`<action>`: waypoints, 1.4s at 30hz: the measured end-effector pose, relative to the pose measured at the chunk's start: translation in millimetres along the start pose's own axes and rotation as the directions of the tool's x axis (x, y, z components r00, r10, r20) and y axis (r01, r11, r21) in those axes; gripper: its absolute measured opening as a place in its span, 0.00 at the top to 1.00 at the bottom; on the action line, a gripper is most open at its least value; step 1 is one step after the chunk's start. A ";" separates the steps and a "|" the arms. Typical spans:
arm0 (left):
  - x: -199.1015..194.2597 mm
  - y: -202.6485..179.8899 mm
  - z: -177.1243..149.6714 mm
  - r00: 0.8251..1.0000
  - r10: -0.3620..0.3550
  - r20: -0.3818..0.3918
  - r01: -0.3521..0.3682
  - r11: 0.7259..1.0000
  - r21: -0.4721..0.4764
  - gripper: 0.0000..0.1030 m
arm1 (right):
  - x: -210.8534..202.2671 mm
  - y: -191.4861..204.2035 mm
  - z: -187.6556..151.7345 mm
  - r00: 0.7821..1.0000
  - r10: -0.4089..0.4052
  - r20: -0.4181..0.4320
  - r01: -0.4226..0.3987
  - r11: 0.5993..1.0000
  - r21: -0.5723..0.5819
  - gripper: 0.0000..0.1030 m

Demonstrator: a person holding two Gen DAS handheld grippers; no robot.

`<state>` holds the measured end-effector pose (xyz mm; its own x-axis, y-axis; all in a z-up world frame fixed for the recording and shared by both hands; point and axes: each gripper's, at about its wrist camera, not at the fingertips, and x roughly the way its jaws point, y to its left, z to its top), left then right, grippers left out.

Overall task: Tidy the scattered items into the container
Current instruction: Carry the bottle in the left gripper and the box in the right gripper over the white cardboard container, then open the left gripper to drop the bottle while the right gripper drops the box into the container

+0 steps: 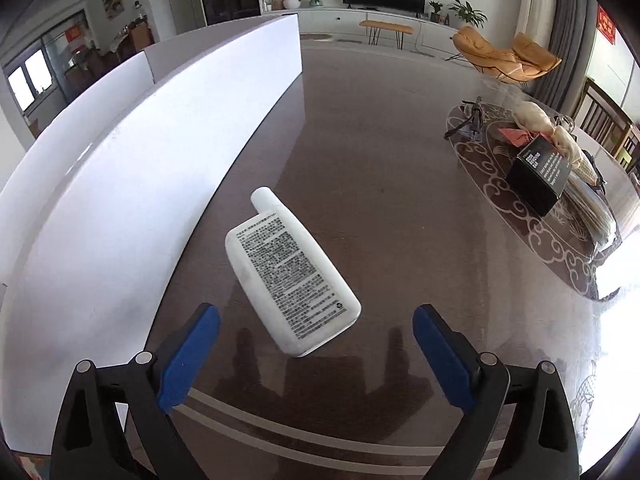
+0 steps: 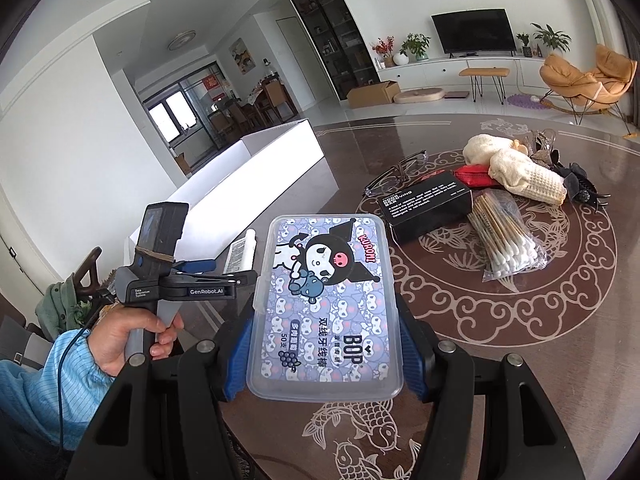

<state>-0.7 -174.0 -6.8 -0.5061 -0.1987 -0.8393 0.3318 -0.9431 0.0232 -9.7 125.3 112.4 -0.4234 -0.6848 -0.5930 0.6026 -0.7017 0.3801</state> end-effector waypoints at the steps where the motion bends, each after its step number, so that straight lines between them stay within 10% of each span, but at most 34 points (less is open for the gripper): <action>1: -2.2 7.5 -1.3 1.000 0.015 0.012 -0.014 0.999 -0.040 0.04 | -1.1 -1.9 -0.6 1.000 -0.001 0.002 0.001 1.000 0.005 0.40; 10: 34.8 -19.0 15.3 0.998 0.032 -0.060 -0.038 0.993 -0.110 0.02 | -0.6 -12.5 -9.8 0.999 0.017 0.033 -0.018 0.999 0.039 0.40; 13: 20.9 -23.2 17.4 1.000 -0.005 -0.016 0.003 0.997 -0.074 0.50 | 0.9 -17.8 -10.9 1.000 -0.006 0.028 0.005 0.999 0.045 0.40; 29: -68.3 -14.0 19.7 0.970 -0.236 0.054 0.238 0.970 -0.039 0.51 | 55.4 24.5 32.8 0.994 -0.033 -0.105 0.023 0.995 -0.093 0.41; 36: -122.3 102.1 70.1 0.976 -0.119 0.182 0.145 0.979 -0.142 0.51 | 132.7 146.8 137.9 0.990 0.121 -0.066 -0.134 0.955 -0.264 0.41; 42: -77.7 205.8 93.0 0.996 -0.025 0.081 0.047 0.956 -0.288 0.51 | 261.6 246.6 191.8 0.966 0.181 -0.186 -0.231 0.927 -0.296 0.41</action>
<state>32.9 -377.4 113.7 -0.5769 -0.1962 -0.7929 0.5228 -0.8345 -0.1739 -101.7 -264.5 187.1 -0.1735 -0.7518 -0.6361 0.8564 -0.4341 0.2794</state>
